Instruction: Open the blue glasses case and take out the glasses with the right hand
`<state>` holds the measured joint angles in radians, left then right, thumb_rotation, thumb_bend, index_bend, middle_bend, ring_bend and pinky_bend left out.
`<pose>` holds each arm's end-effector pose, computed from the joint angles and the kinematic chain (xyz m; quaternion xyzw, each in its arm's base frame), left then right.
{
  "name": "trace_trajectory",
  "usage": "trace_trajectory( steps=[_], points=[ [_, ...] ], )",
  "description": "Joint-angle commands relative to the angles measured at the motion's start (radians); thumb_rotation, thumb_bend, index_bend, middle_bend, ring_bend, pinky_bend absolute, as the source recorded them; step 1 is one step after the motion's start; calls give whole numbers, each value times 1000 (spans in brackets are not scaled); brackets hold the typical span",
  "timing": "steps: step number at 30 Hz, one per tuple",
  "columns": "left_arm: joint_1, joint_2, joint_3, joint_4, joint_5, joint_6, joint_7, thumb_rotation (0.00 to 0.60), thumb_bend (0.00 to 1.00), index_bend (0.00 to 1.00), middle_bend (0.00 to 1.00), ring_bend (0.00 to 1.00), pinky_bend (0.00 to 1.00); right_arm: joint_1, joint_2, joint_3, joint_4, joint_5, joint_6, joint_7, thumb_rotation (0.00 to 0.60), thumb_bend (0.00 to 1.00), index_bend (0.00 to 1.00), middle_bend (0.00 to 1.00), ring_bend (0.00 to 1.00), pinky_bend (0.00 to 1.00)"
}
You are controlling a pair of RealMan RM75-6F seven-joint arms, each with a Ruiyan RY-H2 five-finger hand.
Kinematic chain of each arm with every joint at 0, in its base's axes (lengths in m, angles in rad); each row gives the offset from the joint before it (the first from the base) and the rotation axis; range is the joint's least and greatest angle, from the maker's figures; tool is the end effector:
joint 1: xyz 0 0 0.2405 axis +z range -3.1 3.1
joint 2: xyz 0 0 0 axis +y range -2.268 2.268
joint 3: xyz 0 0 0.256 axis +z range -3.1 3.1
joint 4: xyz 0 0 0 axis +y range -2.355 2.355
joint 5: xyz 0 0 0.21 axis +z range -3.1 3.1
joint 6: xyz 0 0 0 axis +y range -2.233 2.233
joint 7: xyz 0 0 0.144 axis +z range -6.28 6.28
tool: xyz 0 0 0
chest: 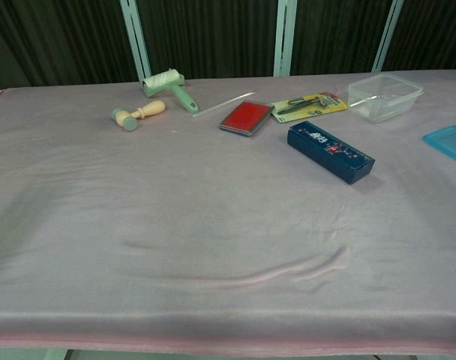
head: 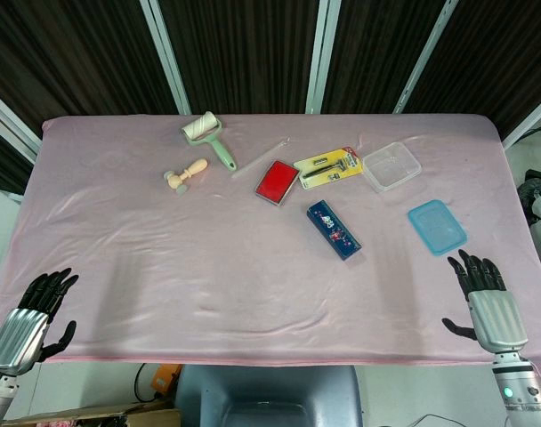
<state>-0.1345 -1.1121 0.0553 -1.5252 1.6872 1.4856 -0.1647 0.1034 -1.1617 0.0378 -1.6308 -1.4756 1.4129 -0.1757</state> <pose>-0.3053 0.1725 0.1445 -0.6623 -0.3887 -0.4136 0.4892 -0.3077 -0.1830 0.1334 0.6318 -0.3763 0.3324 0.5906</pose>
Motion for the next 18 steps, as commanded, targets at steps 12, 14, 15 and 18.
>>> trace_trajectory(
  steps=[12,14,15,18],
  points=[
    [-4,0,7,5,5,-2,-17,600,441,0,0,0,0,150,-67,116,54,165,-241,113,600,240,0,0,0,0],
    [-8,0,7,7,4,-7,-22,600,440,0,0,0,0,224,-84,164,70,244,-369,175,600,240,0,0,0,0],
    [-10,1,6,7,3,-10,-23,600,440,0,0,0,0,249,-92,178,82,270,-409,182,600,240,0,0,0,0],
    [-12,0,4,8,1,-11,-25,600,441,0,0,0,0,326,-135,220,121,356,-503,181,600,240,0,0,0,0]
  ],
)
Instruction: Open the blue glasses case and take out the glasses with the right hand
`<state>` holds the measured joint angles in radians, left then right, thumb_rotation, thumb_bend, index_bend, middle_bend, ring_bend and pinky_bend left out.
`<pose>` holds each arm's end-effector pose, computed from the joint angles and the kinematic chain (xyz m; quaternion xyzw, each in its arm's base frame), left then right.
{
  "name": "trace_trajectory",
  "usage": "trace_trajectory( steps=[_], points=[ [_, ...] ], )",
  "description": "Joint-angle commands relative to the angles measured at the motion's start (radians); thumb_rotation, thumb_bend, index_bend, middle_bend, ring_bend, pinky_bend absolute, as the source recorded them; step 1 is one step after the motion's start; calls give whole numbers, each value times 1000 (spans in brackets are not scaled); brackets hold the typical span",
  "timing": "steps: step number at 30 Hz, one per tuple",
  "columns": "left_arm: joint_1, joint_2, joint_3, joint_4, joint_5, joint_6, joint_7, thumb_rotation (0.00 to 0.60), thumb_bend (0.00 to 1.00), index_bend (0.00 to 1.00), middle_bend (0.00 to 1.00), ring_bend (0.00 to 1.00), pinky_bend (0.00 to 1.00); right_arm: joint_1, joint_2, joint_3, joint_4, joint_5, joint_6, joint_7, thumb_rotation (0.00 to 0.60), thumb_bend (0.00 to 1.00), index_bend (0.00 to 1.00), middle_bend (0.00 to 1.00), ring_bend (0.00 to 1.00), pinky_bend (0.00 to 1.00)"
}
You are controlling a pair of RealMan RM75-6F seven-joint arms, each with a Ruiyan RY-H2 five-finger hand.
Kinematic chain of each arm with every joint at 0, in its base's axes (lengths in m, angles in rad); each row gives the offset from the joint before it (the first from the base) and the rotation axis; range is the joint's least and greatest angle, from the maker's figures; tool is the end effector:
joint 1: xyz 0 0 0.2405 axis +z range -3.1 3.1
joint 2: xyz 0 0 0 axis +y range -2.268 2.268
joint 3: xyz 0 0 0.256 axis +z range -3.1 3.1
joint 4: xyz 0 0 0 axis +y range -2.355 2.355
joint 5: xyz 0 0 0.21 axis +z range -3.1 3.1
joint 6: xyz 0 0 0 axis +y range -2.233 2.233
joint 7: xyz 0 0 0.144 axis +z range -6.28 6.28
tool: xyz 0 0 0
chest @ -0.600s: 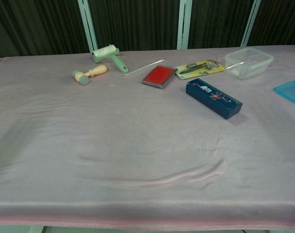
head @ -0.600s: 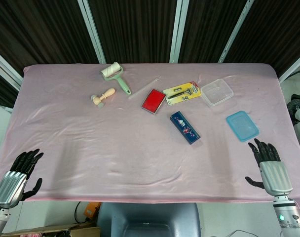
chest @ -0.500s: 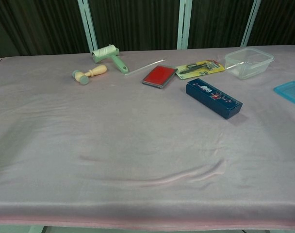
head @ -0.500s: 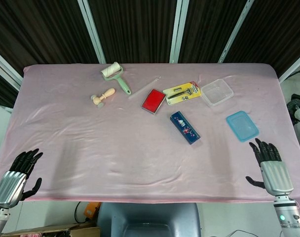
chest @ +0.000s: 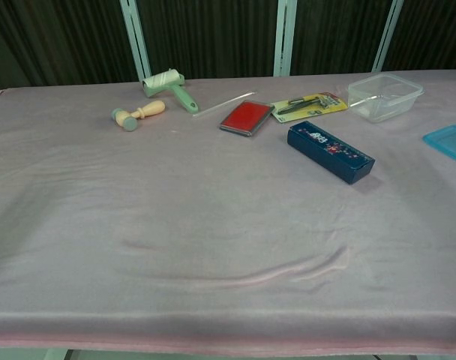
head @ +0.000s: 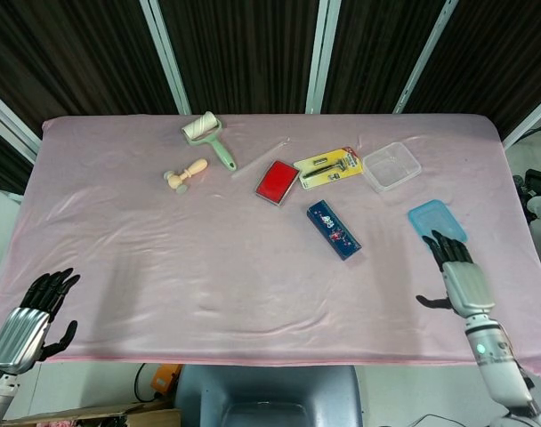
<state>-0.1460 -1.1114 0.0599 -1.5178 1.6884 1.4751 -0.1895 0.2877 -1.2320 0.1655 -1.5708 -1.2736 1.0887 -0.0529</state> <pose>-0.3059 0.1750 0.1435 -0.6639 -0.3949 -0.4149 0.4808 -0.2988 -0.2615 0.0995 0.6167 -0.4759 0.3427 0.5252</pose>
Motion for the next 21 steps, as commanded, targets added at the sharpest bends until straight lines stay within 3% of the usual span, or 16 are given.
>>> trace_trajectory(
  steps=[1,9,16,21],
  points=[
    [-1,0,0,0,0,-1,0,600,441,0,0,0,0,161,-78,105,69,176,-197,57,600,240,0,0,0,0],
    [-2,2,6,2,9,3,-7,600,440,0,0,0,0,288,-159,165,94,377,-283,-8,600,240,1,0,0,0],
    [-1,0,10,6,16,10,-8,600,440,0,0,0,0,370,-216,141,115,481,-317,-82,600,240,28,0,0,0],
    [-3,1,11,5,18,9,-8,600,441,0,0,0,0,403,-257,112,121,508,-274,-151,600,240,28,0,0,0]
  ],
)
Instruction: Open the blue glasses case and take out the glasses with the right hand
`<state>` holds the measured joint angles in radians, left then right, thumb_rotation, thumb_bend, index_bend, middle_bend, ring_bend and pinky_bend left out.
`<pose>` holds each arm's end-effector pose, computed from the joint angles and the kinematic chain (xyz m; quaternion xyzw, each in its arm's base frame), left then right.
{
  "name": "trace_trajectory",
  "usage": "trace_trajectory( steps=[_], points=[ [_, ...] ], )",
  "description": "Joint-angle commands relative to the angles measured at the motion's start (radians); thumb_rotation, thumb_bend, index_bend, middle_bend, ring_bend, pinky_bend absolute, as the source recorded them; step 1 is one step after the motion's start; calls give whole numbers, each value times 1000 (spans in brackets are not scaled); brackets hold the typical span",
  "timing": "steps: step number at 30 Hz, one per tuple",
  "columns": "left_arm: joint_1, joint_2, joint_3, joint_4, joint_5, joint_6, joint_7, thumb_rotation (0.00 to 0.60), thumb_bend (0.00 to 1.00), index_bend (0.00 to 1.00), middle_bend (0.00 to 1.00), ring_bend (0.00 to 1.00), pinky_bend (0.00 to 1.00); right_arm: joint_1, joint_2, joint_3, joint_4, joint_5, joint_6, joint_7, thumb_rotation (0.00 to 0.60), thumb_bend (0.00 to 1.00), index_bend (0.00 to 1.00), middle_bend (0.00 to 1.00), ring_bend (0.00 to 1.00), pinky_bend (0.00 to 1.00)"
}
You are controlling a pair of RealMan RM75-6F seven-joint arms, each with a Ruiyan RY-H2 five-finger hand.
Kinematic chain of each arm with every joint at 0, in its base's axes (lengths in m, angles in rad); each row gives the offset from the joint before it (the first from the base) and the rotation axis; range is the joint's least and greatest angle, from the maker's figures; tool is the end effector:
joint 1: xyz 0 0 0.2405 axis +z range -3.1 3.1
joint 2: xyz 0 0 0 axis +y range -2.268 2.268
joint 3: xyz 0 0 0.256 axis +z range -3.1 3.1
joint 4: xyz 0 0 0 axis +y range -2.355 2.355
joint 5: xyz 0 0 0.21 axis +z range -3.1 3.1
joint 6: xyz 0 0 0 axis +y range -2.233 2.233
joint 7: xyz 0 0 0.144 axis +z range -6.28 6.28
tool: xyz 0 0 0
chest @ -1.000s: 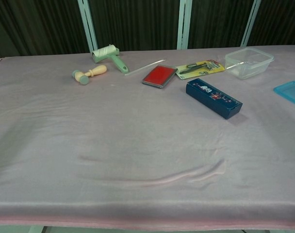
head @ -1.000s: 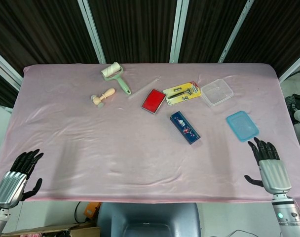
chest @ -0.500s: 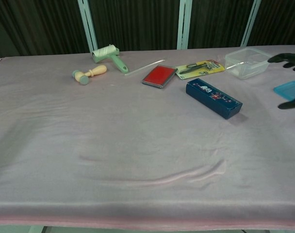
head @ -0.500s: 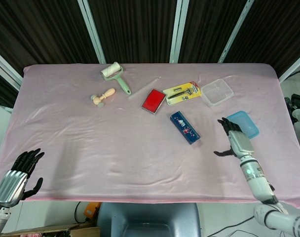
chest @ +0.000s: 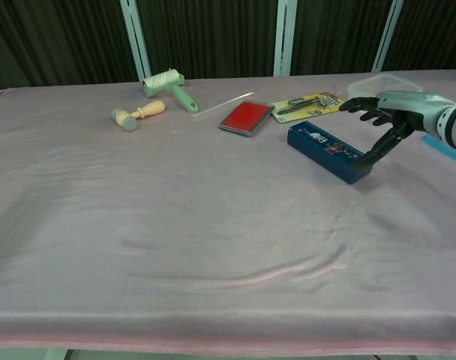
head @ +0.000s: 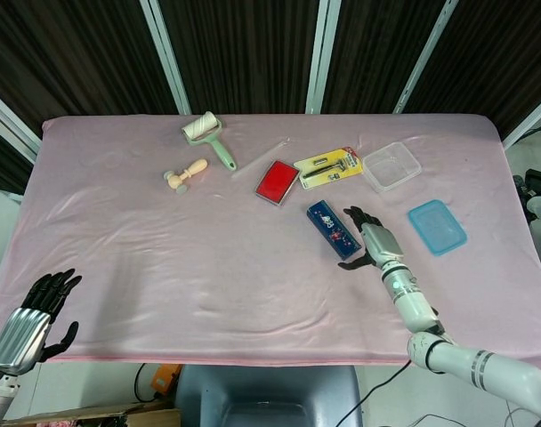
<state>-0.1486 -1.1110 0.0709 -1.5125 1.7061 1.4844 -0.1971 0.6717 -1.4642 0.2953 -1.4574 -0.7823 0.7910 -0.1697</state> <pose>-0.3047 0.1730 0.1428 -0.6693 -0.3924 -0.4174 0.4731 -0.2076 -0.3652 0.0137 0.6001 -0.5845 0.3471 0.4216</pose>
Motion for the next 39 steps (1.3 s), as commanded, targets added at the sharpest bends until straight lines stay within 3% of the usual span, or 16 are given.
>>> trace_trajectory(
  steps=[1,9,24,39],
  points=[
    [-1,0,0,0,0,-1,-2,600,440,0,0,0,0,24,-32,-23,12,24,30,-47,600,240,28,0,0,0],
    [-4,3,3,0,1,-3,-9,600,440,0,0,0,0,68,-97,-50,90,80,93,-158,600,240,26,0,0,0],
    [-16,-4,2,-3,-3,-21,0,600,440,0,0,0,0,125,-194,-50,291,133,40,-206,600,239,25,0,0,0],
    [-22,-8,5,-8,-10,-37,12,600,441,0,0,0,0,213,-310,-20,599,149,5,-307,600,240,19,0,0,0]
  ],
)
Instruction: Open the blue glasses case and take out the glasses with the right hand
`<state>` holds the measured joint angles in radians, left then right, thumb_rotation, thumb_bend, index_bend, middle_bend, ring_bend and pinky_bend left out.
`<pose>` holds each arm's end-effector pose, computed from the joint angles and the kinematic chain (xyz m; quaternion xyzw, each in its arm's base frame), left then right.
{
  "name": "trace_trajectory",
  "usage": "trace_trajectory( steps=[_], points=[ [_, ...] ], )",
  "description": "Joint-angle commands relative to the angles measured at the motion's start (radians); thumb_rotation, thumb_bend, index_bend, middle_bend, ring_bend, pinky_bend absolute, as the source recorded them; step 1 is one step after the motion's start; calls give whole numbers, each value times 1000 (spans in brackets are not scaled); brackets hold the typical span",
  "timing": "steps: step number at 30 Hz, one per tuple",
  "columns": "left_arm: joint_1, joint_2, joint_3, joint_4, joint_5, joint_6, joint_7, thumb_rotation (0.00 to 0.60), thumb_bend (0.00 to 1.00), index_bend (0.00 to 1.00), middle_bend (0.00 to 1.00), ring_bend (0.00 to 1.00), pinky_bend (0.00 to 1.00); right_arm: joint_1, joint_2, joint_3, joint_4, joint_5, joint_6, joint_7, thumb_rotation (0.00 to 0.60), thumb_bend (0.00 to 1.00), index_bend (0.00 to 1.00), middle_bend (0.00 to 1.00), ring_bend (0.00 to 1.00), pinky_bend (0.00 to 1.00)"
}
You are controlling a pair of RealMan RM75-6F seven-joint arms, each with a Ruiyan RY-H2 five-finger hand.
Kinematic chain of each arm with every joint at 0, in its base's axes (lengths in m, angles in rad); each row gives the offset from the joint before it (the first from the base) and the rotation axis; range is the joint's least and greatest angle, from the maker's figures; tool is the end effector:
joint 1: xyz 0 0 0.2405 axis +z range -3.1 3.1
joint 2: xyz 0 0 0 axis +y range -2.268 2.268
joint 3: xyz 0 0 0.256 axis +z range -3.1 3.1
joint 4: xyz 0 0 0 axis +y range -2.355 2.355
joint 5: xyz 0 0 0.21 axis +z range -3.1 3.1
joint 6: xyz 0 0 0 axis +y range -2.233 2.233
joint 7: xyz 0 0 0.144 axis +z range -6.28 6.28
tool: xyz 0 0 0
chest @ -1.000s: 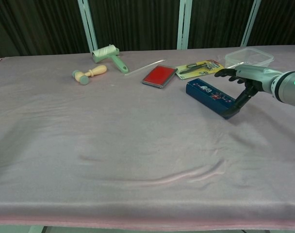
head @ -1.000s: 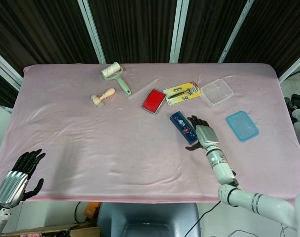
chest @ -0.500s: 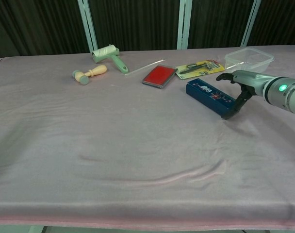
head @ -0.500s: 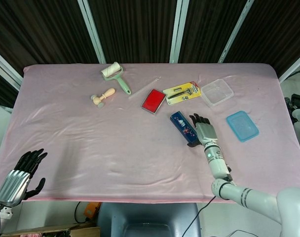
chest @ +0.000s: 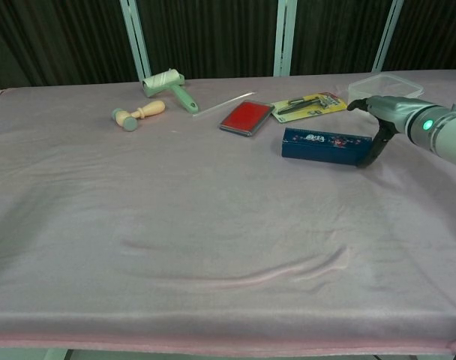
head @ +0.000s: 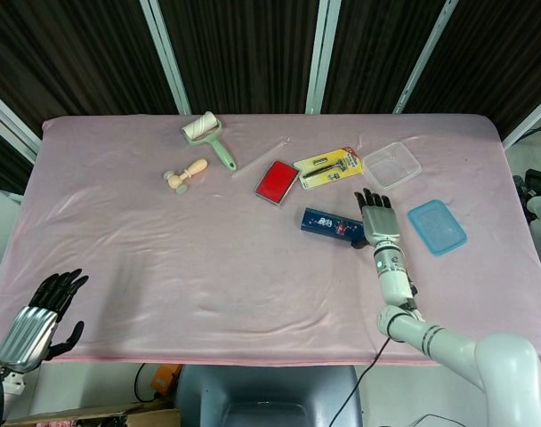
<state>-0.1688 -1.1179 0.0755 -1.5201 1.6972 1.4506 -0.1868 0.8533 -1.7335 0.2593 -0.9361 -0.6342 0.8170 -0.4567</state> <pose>-0.3029 0.1776 0.1357 -0.6763 -0.3983 -0.4091 0.4655 -0.2267 -0.4285 -0.0151 0.6298 -0.4655 0.2548 0.5673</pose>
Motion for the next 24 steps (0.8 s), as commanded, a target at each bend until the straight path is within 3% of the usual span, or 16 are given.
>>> trace_trajectory(
  steps=[1,10,14,19,24],
  points=[
    [-2,-1,0,0,-3,-5,3,600,441,0,0,0,0,41,-53,22,102,-1,-29,-20,600,240,18,0,0,0],
    [-6,-1,-8,-1,-27,-19,7,600,440,0,0,0,0,114,-175,51,347,-54,-76,-30,600,240,18,0,0,0],
    [-9,0,-7,0,-26,-22,0,600,440,0,0,0,0,76,-116,30,265,-133,-84,34,600,279,37,0,0,0],
    [-9,6,5,-8,-9,-23,-1,600,440,0,0,0,0,10,3,-14,91,-195,-49,20,600,385,113,0,0,0],
    [-5,9,9,-10,3,-8,-9,600,440,0,0,0,0,-28,91,-46,-48,-248,-14,10,600,410,203,0,0,0]
  ],
)
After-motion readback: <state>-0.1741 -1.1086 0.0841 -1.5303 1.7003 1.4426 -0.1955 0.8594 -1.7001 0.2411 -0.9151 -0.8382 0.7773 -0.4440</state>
